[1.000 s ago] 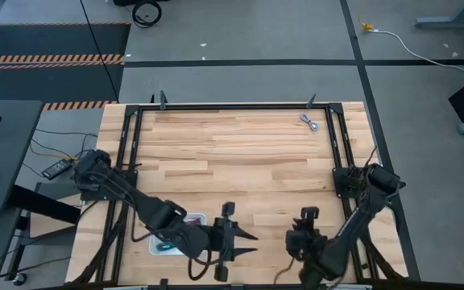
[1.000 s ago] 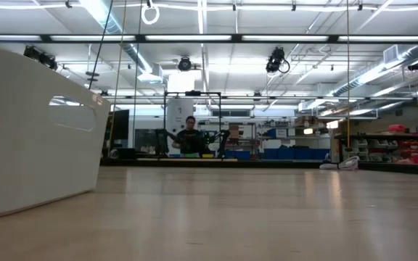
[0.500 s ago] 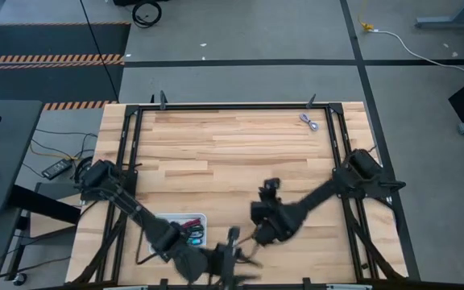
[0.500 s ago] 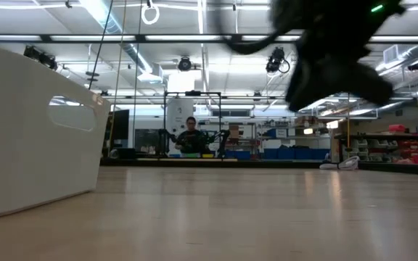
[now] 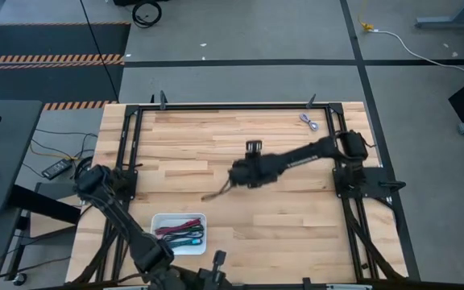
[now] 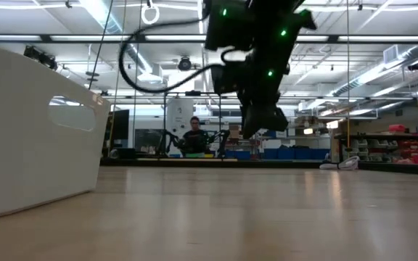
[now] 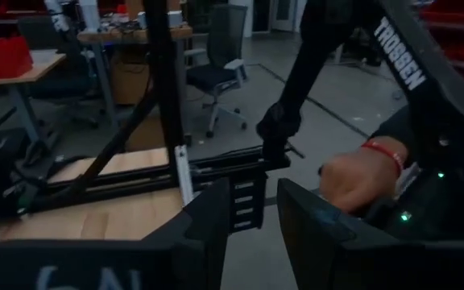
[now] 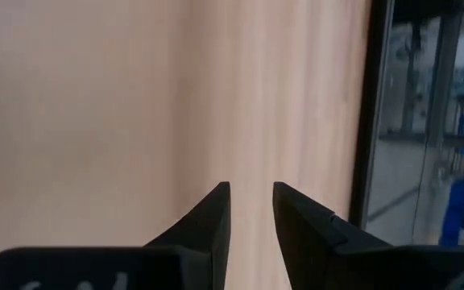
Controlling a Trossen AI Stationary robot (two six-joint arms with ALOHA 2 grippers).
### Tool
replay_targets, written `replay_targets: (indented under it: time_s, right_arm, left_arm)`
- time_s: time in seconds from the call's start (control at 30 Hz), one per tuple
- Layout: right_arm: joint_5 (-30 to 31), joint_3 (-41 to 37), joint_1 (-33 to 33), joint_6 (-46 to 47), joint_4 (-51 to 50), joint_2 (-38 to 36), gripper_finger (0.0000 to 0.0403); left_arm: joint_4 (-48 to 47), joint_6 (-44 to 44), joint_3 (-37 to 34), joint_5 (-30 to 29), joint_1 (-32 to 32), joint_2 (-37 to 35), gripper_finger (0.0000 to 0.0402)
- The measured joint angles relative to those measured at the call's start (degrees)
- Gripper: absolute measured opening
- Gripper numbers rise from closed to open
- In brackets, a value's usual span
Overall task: Pick and place USB-C Cables
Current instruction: Put the white charger cable into the white bin
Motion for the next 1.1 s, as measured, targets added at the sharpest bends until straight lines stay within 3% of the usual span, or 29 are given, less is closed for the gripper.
replay_targets:
  time_s: [0.17, 0.33, 0.5, 0.83, 1.1]
  right_arm:
    - [-1.98, 0.02, -8.1, -0.16, -2.94, 0.0, 0.0101]
    - [-9.44, 0.02, -17.08, -0.51, -2.8, 0.0, 0.0101]
    - [-13.18, 0.04, -25.44, -1.18, -3.2, 0.0, 0.0101]
    - [-14.63, 0.04, -41.79, -3.12, -7.23, 0.0, 0.0101]
    - [-18.53, 0.04, -51.16, -4.88, -8.59, 0.0, 0.0101]
  left_arm:
    - [-0.66, -1.53, -0.04, -1.36, 0.67, 0.43, 0.0114]
    - [-1.06, -3.11, -0.04, -1.51, 1.19, 0.47, 0.0114]
    - [-1.18, -3.64, -0.04, -3.03, 1.23, 0.47, 0.0114]
    - [-1.16, -1.01, -0.04, -5.75, 2.63, 0.47, 0.0114]
    - [-1.18, -0.95, -0.04, -5.75, 5.67, 0.47, 0.0114]
